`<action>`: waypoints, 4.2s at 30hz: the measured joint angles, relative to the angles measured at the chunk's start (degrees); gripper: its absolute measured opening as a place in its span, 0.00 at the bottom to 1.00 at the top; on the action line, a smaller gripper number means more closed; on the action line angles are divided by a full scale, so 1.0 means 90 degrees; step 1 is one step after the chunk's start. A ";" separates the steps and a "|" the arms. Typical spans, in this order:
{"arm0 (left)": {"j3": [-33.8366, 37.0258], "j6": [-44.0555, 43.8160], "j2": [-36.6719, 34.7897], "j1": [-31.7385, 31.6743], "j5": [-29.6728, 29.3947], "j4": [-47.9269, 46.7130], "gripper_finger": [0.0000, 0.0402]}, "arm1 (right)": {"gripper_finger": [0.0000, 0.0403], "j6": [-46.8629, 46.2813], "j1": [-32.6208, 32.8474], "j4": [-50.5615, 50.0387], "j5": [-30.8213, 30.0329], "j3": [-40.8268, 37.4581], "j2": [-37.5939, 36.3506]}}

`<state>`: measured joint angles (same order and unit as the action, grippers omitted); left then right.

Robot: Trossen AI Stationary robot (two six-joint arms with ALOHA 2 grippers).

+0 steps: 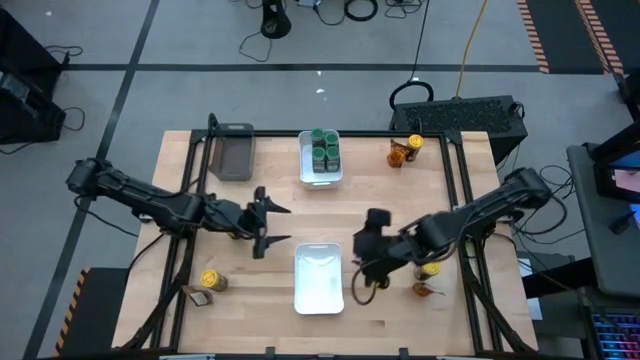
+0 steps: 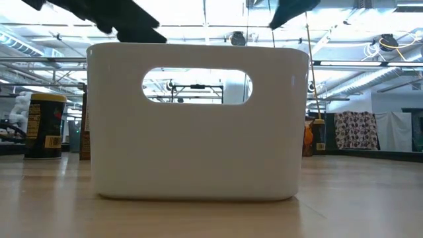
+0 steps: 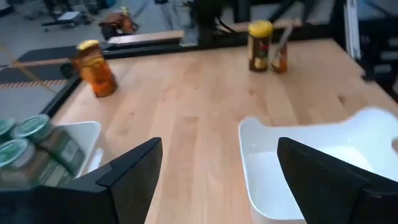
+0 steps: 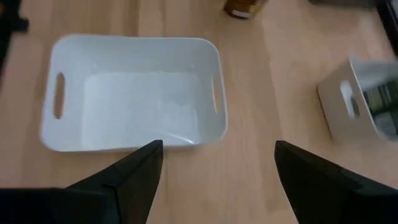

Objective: Sort spices by type
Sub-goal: Put the bottom right brown spice pack into the bottom white bin

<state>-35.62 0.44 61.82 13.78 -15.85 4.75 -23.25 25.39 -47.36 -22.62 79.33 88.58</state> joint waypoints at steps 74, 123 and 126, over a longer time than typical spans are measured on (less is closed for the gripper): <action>0.1016 0.0158 -0.1134 -0.0726 0.0604 0.0388 0.80 | 0.52 -0.4588 0.1978 -0.4100 0.2904 0.0227 0.1372; 0.1016 0.0154 -0.1132 -0.0726 0.0604 0.0250 0.80 | 0.00 -0.4228 0.1219 -0.4638 0.2792 0.1452 0.0655; 0.1016 0.0154 -0.1134 -0.0726 0.0604 0.0224 0.80 | 0.01 -0.4126 0.1294 -0.4587 0.2682 0.1455 0.0685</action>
<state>-26.48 1.83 51.62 7.25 -10.41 6.77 -60.38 37.04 -88.64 1.52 92.42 94.74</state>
